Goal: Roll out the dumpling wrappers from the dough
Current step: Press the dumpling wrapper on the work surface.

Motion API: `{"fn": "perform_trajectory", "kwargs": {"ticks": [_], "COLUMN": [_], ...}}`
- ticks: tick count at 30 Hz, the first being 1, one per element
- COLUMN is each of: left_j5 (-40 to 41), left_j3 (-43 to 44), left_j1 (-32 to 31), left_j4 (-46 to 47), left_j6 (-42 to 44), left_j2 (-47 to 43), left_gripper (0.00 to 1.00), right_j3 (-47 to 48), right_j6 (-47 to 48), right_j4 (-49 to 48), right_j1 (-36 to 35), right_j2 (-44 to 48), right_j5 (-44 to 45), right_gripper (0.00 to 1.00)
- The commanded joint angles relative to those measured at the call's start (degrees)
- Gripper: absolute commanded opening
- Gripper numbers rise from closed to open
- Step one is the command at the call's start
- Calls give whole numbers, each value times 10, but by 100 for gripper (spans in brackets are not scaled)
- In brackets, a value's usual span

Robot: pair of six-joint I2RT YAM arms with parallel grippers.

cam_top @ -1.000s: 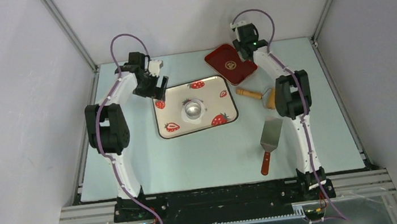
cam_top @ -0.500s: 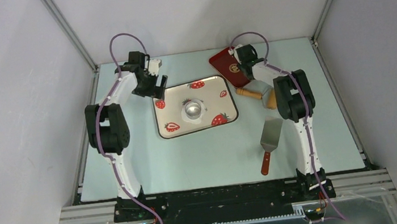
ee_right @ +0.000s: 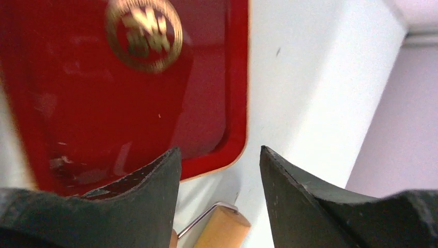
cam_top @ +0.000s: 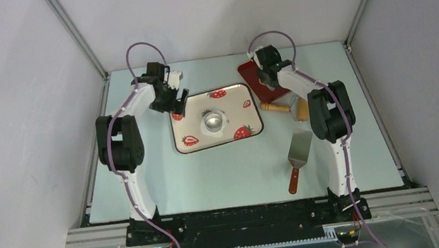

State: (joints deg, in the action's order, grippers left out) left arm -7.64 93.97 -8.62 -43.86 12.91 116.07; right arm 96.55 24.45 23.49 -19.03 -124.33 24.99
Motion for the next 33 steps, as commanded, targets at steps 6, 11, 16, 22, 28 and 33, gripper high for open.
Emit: {"fn": "perform_trajectory", "kwargs": {"ticks": [6,11,16,22,28,33], "left_j5": [-130,-157,-190,-203,-191,-183], "left_j3": [-23,-28,-34,-39,-52,-58], "left_j1": [-15,-35,-57,-69,-76,-80], "left_j4": [44,48,58,67,81,82], "left_j6": [-15,-33,-74,-139,-142,-145], "left_j2": [-96,-105,-90,-43,-29,-23], "left_gripper": [100,89,54,43,48,51], "right_j3": [86,36,-4,-17,-27,-24], "right_j6": [-135,-244,-311,-345,-352,-356], "right_j4": [73,56,-2,-31,-39,-36], "right_j1": [-72,-70,-77,-94,-108,-119], "right_j2": [153,164,147,102,73,48], "right_j5": [-257,-472,-574,-592,-589,-569], "right_gripper": [54,27,18,23,34,34]}}
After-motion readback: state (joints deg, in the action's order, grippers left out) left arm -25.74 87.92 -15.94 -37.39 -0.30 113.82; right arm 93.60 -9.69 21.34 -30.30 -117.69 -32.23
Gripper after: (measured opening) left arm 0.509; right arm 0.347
